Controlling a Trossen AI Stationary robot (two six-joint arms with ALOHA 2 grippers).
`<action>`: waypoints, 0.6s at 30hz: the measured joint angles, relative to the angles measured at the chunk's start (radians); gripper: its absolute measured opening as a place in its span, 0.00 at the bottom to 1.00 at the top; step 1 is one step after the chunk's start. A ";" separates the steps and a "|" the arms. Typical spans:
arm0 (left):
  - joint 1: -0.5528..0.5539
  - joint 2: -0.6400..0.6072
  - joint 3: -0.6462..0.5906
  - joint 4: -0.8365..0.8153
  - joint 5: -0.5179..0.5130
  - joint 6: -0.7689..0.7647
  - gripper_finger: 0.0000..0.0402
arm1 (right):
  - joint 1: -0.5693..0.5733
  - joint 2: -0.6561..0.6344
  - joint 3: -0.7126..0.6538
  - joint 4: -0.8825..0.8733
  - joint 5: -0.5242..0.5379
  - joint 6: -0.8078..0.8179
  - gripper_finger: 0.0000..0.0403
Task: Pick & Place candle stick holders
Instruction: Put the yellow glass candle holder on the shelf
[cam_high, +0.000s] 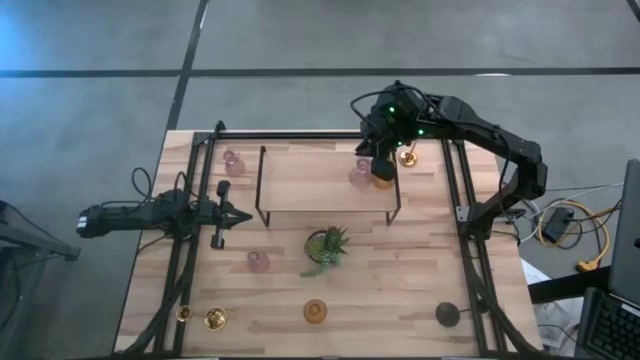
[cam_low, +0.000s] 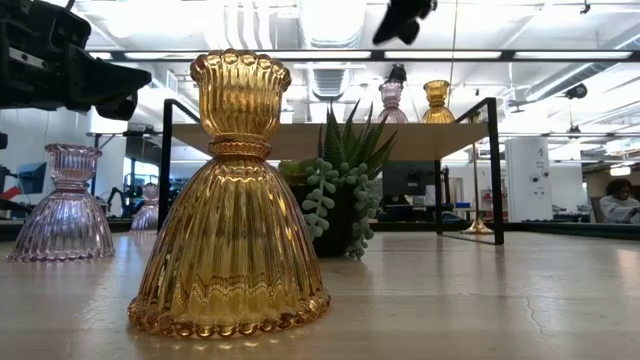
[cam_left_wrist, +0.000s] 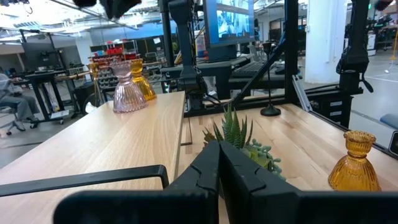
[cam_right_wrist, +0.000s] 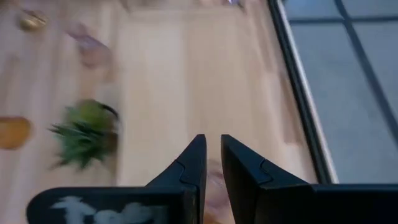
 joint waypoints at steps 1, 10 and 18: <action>0.000 0.000 0.000 0.000 0.000 0.000 0.03 | 0.012 0.000 0.016 -0.005 -0.016 0.004 0.11; 0.000 0.000 0.000 0.000 0.000 0.000 0.03 | 0.216 0.000 0.117 -0.045 -0.024 -0.003 0.10; 0.000 0.000 0.000 0.000 0.000 0.000 0.03 | 0.400 -0.002 0.114 -0.092 0.104 0.055 0.04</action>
